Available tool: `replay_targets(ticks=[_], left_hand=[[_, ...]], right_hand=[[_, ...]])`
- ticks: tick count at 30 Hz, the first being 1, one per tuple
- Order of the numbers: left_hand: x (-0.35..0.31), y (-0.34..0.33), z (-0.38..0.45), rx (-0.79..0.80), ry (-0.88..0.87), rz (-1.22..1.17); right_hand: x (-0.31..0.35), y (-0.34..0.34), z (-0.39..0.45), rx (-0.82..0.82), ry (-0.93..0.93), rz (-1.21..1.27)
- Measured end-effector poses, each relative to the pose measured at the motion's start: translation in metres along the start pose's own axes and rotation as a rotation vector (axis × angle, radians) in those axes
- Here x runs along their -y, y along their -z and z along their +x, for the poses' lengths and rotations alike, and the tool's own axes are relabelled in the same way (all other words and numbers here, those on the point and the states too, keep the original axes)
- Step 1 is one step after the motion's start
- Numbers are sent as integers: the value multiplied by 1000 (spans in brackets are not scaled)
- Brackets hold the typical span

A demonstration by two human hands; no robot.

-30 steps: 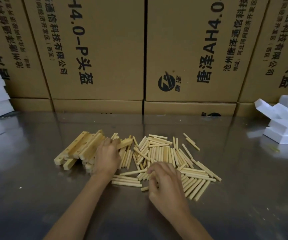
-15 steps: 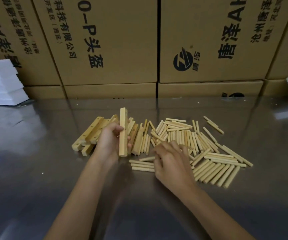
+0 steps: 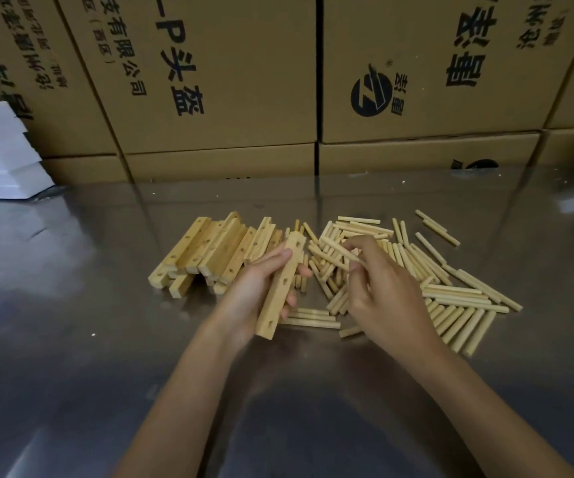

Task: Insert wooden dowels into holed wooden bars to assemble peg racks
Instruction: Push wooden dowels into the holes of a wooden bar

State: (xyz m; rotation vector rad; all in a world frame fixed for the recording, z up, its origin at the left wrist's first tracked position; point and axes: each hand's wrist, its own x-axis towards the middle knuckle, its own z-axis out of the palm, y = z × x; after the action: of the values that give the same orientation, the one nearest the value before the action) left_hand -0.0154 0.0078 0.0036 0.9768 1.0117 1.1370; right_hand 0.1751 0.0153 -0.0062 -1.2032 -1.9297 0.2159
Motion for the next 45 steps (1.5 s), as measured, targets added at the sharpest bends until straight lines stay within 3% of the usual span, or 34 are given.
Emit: replay_targets(ticks=[7, 23, 26, 31, 34, 42, 45], left_hand=[[1, -7, -3, 81, -32, 20], [2, -13, -3, 102, -151, 284], [2, -13, -3, 119, -147, 304], [1, -10, -4, 151, -120, 319], [2, -13, -5, 174, -72, 340], [12, -17, -2, 90, 81, 349], [10, -17, -1, 114, 160, 355]], right_hand=[[4, 5, -7, -61, 48, -110], [-1, 7, -7, -42, 94, -49], [-1, 5, -7, -13, 26, 41], [0, 5, -2, 149, -373, 588], [2, 11, 0, 153, -494, 753], [-7, 16, 1, 166, -270, 420], [-5, 17, 2, 180, -326, 494]])
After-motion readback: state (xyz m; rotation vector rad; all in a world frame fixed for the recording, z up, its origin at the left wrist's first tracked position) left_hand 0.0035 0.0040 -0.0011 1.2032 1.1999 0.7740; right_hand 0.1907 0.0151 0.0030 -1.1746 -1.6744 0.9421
